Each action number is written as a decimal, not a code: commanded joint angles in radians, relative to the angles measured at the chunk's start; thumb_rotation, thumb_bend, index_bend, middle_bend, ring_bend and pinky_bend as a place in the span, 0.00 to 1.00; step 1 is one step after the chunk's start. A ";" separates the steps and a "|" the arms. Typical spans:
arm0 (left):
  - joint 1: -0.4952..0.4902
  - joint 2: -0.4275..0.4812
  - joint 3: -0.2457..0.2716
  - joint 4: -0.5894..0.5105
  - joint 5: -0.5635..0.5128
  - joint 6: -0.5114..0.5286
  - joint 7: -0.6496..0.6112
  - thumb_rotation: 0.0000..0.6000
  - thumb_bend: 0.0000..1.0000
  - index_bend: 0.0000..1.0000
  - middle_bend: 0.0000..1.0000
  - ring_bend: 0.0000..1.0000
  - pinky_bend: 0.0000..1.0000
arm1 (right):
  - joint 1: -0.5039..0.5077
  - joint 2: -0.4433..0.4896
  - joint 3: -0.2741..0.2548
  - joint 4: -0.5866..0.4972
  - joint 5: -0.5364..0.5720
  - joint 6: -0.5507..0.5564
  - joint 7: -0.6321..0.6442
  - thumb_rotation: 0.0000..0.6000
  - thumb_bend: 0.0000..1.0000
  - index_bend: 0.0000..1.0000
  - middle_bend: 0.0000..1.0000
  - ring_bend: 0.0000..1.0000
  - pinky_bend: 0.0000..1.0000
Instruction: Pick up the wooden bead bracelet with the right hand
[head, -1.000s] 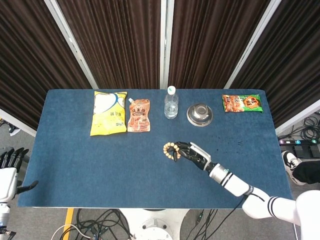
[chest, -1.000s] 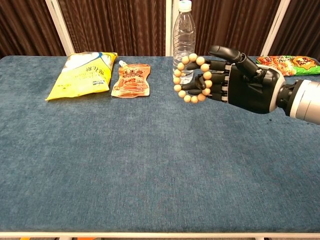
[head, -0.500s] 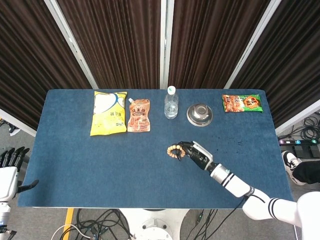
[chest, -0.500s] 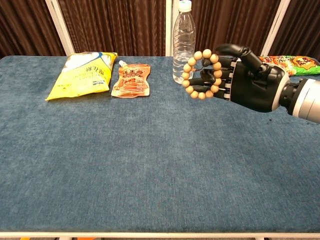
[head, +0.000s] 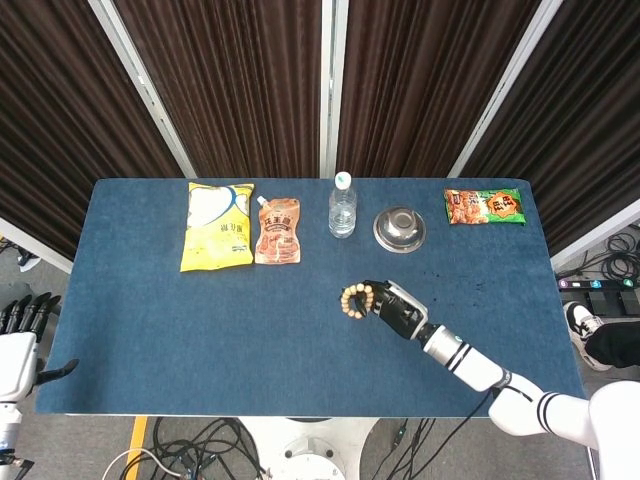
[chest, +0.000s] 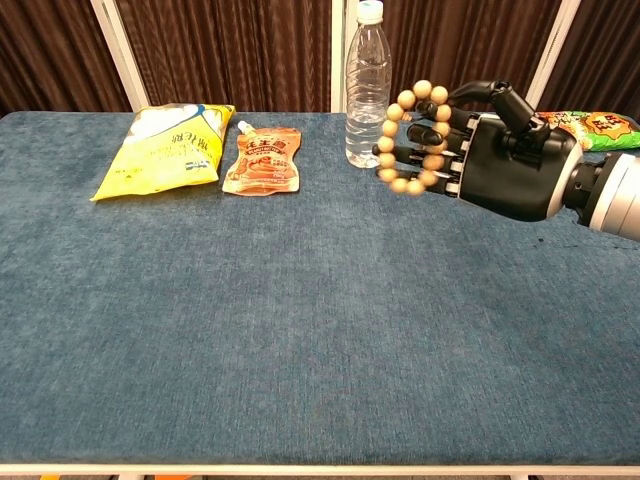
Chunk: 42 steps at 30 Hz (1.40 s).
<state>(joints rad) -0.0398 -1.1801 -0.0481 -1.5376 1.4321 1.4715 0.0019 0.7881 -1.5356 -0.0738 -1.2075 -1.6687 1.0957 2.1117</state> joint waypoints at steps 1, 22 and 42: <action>-0.002 0.000 0.000 0.000 0.000 -0.002 0.001 1.00 0.00 0.12 0.09 0.00 0.00 | 0.000 0.001 0.003 -0.003 0.009 -0.008 -0.022 0.52 0.71 0.60 0.67 0.29 0.00; -0.012 -0.002 -0.002 -0.002 0.000 -0.010 0.004 1.00 0.00 0.12 0.09 0.00 0.00 | -0.004 0.014 0.015 -0.015 0.040 -0.053 -0.192 0.62 0.84 0.36 0.66 0.27 0.00; -0.020 -0.004 -0.002 -0.002 0.004 -0.014 0.002 1.00 0.00 0.12 0.09 0.00 0.00 | -0.015 -0.047 0.055 0.081 0.219 -0.246 -1.188 0.62 0.44 0.34 0.57 0.19 0.00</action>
<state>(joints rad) -0.0603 -1.1841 -0.0497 -1.5395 1.4365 1.4579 0.0042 0.7764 -1.5475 -0.0409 -1.1654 -1.5361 0.9293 1.2902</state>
